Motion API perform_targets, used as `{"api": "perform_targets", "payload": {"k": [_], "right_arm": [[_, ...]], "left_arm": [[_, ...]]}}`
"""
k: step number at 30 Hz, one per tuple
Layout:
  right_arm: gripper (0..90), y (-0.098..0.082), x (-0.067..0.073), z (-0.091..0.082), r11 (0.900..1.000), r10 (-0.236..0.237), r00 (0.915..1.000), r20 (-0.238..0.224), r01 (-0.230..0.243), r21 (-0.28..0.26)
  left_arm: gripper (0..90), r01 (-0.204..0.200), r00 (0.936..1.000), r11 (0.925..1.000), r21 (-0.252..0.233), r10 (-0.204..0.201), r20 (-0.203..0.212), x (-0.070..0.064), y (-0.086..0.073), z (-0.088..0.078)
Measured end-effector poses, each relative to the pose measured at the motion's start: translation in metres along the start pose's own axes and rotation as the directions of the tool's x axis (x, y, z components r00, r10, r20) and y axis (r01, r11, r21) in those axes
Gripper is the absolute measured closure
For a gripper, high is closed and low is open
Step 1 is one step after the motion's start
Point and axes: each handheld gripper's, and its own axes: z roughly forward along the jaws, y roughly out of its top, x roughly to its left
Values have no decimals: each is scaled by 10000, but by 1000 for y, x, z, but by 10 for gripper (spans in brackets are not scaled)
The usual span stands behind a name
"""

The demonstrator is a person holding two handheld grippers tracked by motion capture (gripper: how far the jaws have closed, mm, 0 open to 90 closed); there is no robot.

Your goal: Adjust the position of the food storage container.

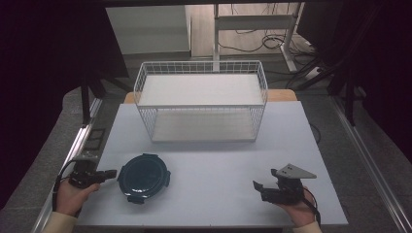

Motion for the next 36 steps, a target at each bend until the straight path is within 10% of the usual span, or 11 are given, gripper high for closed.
{"api": "perform_targets", "payload": {"k": [19,36], "right_arm": [[183,1,-2,-3,9995,289,9995,-84,-289,-89],[182,1,-1,-2,9995,312,9995,-71,-312,-56]], "left_arm": [[900,-374,9990,9989,274,367,254,-27,-2,4],[900,-989,9896,9943,398,941,1087,-79,6,27]]}}
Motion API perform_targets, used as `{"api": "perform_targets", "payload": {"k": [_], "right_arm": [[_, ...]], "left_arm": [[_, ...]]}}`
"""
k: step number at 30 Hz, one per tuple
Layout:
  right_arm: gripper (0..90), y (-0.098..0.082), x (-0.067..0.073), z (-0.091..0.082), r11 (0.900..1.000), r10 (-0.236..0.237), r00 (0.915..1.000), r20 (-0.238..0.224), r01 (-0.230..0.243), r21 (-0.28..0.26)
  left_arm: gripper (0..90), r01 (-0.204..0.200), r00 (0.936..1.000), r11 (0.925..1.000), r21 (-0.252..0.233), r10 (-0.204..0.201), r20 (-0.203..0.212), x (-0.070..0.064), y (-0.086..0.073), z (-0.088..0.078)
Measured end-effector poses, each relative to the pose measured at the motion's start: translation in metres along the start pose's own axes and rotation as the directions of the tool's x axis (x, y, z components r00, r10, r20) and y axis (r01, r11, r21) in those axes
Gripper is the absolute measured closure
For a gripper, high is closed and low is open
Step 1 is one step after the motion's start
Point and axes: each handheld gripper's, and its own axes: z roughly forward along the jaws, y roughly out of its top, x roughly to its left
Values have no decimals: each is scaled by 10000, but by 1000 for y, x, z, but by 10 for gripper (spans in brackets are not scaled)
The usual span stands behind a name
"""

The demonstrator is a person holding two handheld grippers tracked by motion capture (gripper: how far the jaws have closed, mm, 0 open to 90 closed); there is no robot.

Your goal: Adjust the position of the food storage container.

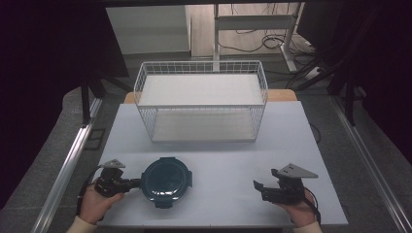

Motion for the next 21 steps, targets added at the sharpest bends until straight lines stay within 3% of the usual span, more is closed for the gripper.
{"api": "perform_targets", "payload": {"k": [10,21], "right_arm": [[183,0,1,0,10000,36,10000,5,-36,-13],[183,0,0,-1,10000,48,10000,-17,-48,-34]], "left_arm": [[900,-459,9984,9988,159,454,329,-29,12,17],[900,-479,9980,9988,101,474,414,-44,22,30]]}}
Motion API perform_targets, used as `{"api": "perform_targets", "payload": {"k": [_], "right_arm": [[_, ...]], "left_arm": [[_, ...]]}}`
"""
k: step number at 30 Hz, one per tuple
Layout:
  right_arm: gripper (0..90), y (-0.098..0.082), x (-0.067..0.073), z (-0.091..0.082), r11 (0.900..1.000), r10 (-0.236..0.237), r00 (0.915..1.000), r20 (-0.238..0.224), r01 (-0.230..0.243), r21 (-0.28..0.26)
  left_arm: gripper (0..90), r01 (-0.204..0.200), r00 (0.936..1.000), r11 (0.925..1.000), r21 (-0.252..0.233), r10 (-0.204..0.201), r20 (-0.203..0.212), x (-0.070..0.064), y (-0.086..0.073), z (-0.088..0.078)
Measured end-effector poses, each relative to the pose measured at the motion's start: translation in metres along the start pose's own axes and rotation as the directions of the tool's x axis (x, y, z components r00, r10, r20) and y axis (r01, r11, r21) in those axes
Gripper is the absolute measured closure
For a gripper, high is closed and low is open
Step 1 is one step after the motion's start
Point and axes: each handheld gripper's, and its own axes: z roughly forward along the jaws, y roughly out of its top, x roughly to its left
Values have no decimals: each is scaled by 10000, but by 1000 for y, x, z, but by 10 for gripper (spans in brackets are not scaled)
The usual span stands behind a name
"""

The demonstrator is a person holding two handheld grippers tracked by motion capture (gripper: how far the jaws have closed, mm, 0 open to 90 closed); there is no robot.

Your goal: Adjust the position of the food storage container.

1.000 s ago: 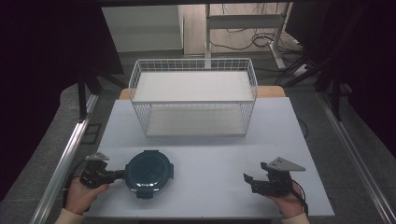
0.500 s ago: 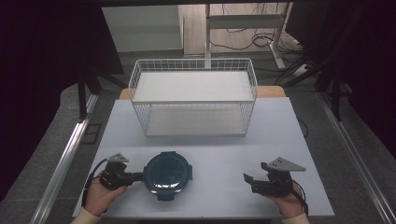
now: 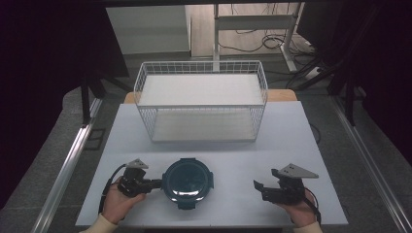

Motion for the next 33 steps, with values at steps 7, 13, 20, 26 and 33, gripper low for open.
{"api": "perform_targets", "payload": {"k": [7,13,20,26,33], "right_arm": [[183,0,0,0,10000,-20,10000,-11,20,5],[183,0,0,0,10000,-10,10000,-4,10,-20],[183,1,0,-1,10000,6,10000,-16,-6,-58],[183,1,0,-2,10000,-20,10000,-12,20,-70],[183,1,0,-3,9999,16,10000,-70,-17,-138]], "left_arm": [[900,-91,9998,9999,55,90,170,-12,4,8],[900,-174,9993,9998,37,173,325,-21,8,14],[900,-254,9984,9996,106,248,502,-28,13,21],[900,-440,9960,9989,151,427,791,-38,16,28],[867,-511,9967,9986,-146,519,630,-33,20,27]]}}
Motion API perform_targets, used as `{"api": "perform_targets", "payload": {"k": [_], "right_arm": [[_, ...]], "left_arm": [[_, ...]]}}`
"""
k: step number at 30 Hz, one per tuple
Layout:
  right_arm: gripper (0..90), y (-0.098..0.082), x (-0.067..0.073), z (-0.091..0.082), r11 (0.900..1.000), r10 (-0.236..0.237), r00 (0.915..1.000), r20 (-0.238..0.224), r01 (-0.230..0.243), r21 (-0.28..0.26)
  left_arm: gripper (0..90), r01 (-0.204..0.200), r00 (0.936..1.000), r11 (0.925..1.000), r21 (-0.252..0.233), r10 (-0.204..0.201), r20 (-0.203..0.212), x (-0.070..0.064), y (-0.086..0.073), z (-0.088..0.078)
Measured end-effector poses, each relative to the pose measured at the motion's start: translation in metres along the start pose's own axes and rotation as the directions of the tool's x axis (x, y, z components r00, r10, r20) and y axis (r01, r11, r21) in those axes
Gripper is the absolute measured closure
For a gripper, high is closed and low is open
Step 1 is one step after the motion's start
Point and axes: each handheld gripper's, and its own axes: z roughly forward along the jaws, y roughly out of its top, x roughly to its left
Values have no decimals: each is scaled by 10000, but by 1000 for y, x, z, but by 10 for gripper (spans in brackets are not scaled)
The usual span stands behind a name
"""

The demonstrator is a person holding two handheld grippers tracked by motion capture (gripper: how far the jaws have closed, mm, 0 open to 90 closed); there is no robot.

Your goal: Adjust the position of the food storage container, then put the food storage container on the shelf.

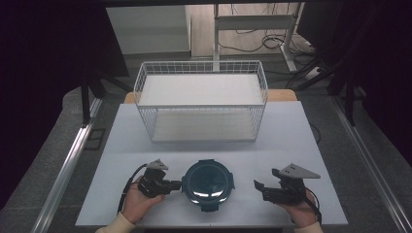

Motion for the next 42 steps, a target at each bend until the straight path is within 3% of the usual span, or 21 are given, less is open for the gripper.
{"api": "perform_targets", "payload": {"k": [1,2,5,6,9,10,11,16,20,25,28,36,42], "right_arm": [[183,0,0,0,10000,0,10000,0,0,0],[183,0,0,0,10000,-6,10000,-33,5,-45],[181,1,1,-1,10000,-5,9998,-198,3,-75],[180,1,2,-1,10000,-39,9995,-298,37,-64],[179,1,2,0,10000,-19,9994,-351,18,-32],[179,1,2,0,10000,5,9993,-369,-6,-43],[179,1,3,0,10000,13,9992,-404,-15,-49],[170,2,4,0,10000,11,9989,-464,-14,-67],[131,2,5,-1,9998,161,9986,-499,-165,-87],[114,3,4,0,9996,287,9987,-418,-288,-18],[110,4,3,0,9994,355,9980,-524,-356,-16],[107,4,4,0,9996,287,9979,-577,-286,23],[107,5,5,0,9978,660,9953,-710,-664,-43]], "left_arm": [[863,0,10000,10000,0,0,0,0,0,0],[863,-25,9992,9999,-134,20,-394,3,1,-7],[841,327,9983,9969,-722,-361,-454,10,3,-25],[760,582,9974,9921,-1111,-625,-359,12,3,-35],[542,788,9965,9914,-1040,-812,-189,10,3,-41],[479,1149,9926,9888,-951,-1180,-277,7,3,-45],[428,1149,9926,9888,-951,-1180,-277,7,3,-45],[309,1465,9888,9798,-1361,-1489,-70,2,3,-52],[293,1448,9893,9793,-1412,-1460,21,1,-4,-43],[294,1323,9907,9793,-1532,-1357,-120,3,-11,-46],[289,1537,9873,9726,-1745,-1581,-118,6,-16,-50],[283,1556,9870,9716,-1781,-1602,-115,7,-19,-50],[273,1645,9862,9677,-1908,-1646,154,7,-19,-49]]}}
